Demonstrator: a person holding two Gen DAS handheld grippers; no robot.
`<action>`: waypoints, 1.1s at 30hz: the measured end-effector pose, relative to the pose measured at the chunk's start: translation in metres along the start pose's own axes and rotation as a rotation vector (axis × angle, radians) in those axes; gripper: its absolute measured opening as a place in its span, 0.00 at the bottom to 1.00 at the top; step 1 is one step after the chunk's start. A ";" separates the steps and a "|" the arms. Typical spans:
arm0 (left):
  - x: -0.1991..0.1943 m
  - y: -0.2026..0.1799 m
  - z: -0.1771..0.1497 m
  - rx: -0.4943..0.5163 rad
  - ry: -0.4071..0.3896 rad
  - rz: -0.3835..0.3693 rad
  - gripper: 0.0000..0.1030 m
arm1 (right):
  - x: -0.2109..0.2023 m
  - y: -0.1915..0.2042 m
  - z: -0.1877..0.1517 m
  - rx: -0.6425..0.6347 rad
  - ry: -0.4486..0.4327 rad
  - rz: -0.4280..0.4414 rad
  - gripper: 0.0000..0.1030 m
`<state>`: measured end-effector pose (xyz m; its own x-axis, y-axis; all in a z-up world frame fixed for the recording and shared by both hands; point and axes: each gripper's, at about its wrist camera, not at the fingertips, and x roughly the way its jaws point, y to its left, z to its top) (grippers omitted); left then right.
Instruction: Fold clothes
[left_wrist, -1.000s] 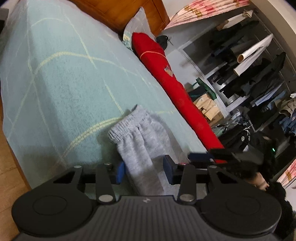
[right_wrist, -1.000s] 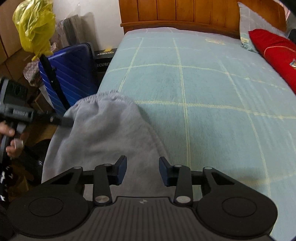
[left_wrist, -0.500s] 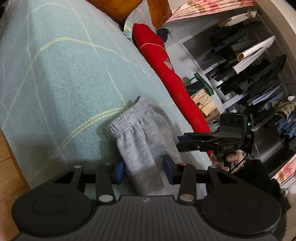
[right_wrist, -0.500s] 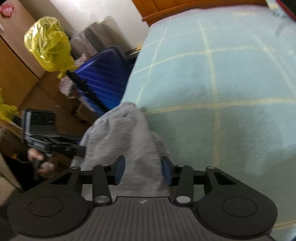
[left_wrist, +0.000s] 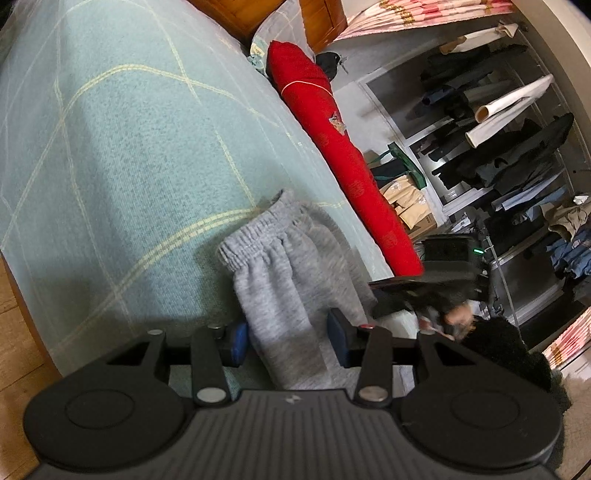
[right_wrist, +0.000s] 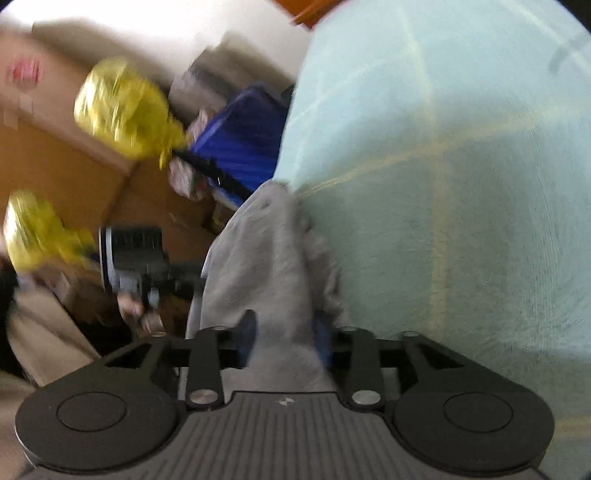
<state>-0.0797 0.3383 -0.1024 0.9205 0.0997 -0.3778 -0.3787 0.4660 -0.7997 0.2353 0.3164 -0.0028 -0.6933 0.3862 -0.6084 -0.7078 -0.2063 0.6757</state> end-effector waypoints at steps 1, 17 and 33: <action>0.000 0.001 0.000 0.000 0.000 -0.001 0.42 | -0.003 0.013 -0.001 -0.043 0.016 -0.041 0.42; -0.001 0.009 -0.006 -0.025 -0.018 -0.031 0.37 | 0.026 -0.043 -0.007 0.168 -0.072 0.105 0.01; -0.016 -0.019 0.009 0.058 -0.116 -0.034 0.19 | -0.013 0.008 0.025 -0.016 -0.196 -0.066 0.03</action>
<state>-0.0864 0.3354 -0.0769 0.9390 0.1823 -0.2917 -0.3439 0.5203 -0.7817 0.2416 0.3319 0.0207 -0.6068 0.5666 -0.5575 -0.7540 -0.1884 0.6293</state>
